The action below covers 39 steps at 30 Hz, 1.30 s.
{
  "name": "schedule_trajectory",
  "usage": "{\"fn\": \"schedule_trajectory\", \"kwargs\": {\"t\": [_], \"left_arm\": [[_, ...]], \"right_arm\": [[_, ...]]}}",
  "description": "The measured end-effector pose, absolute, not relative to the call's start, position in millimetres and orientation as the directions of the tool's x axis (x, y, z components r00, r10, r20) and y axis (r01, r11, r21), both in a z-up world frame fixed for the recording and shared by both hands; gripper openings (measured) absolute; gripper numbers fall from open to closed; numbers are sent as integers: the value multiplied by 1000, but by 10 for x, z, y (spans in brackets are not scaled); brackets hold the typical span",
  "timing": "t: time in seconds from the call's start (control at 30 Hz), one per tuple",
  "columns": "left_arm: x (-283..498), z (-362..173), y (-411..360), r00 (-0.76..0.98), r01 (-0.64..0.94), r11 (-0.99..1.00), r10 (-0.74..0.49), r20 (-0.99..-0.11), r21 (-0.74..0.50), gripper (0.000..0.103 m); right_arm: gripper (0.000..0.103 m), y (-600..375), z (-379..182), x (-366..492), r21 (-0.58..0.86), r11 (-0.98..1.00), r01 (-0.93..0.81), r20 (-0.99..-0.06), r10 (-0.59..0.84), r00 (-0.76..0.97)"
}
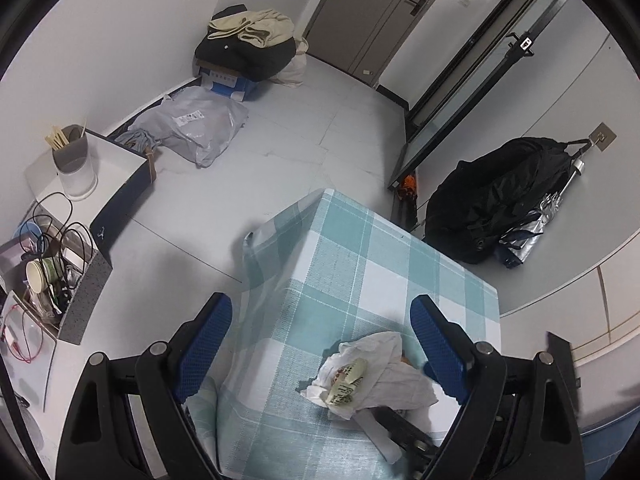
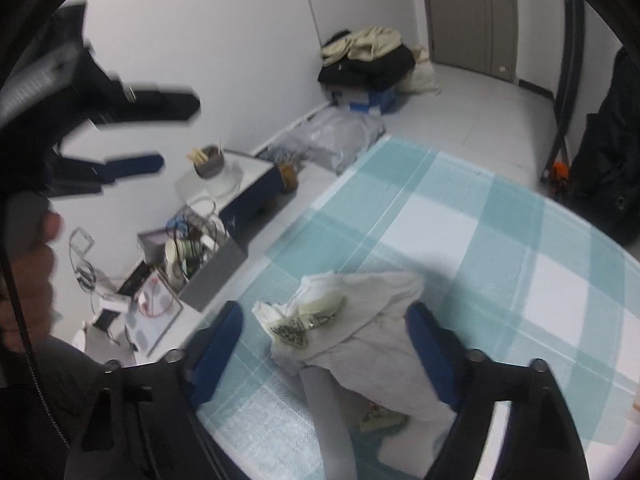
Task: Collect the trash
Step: 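Lower the right tool onto the pale green packet in the tissue and close it, then lift the pale green packet with the right tool while the left tool grasps the white tissue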
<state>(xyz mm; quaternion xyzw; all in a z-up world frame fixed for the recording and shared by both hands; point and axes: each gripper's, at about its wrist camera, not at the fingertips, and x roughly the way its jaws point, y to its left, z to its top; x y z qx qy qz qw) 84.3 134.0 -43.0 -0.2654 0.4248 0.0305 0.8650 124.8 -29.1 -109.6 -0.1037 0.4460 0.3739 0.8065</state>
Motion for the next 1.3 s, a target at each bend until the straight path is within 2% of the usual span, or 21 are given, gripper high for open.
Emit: {"fn": "schedule_trajectory", "kwargs": {"t": [0.1,0.13,0.17,0.23,0.37,0.5,0.57,0.6,0.7,0.93,1.3], "left_arm": [[830,-431,1375,638,-282,860,-163,-753,-425,89],[828,-436,1391,637,-285,859,-161,-754,-425,89],[828,-448,1417,635,-292,855,-162,-755,-429,89],[823,-481,1482,633,-307,839,-173,-754,-450,89],[831,-530,1552,625,-339,817,-175,-761,-466,89],[831,-534,1568,627,-348,812,-170,-761,-468,89],[835,-534,1563,626,-349,814,-166,-762,-464,89],[839,-539,1558,624,-350,814,-166,-764,-463,89],[848,-546,1543,621,-350,816,-165,-766,-460,89],[858,-560,1536,615,-352,819,-162,-772,-452,89],[899,-609,1505,600,-355,827,-156,-785,-436,89]], "right_arm": [[72,-185,-1220,1246,152,699,-699,-815,489,312],[69,-139,-1268,1245,142,699,-701,-823,477,309],[62,-92,-1311,1246,135,702,-699,-831,464,306],[57,-13,-1361,1239,123,704,-700,-840,450,305],[56,105,-1447,1213,55,715,-697,-853,396,340],[51,111,-1478,1223,44,730,-682,-855,380,352],[32,135,-1478,1215,26,724,-690,-856,372,358],[30,147,-1480,1209,13,723,-691,-858,363,364],[27,128,-1479,1207,16,726,-688,-854,368,368],[26,89,-1451,1203,35,726,-687,-849,384,362],[26,-310,-1051,1207,137,756,-640,-789,474,390]]}}
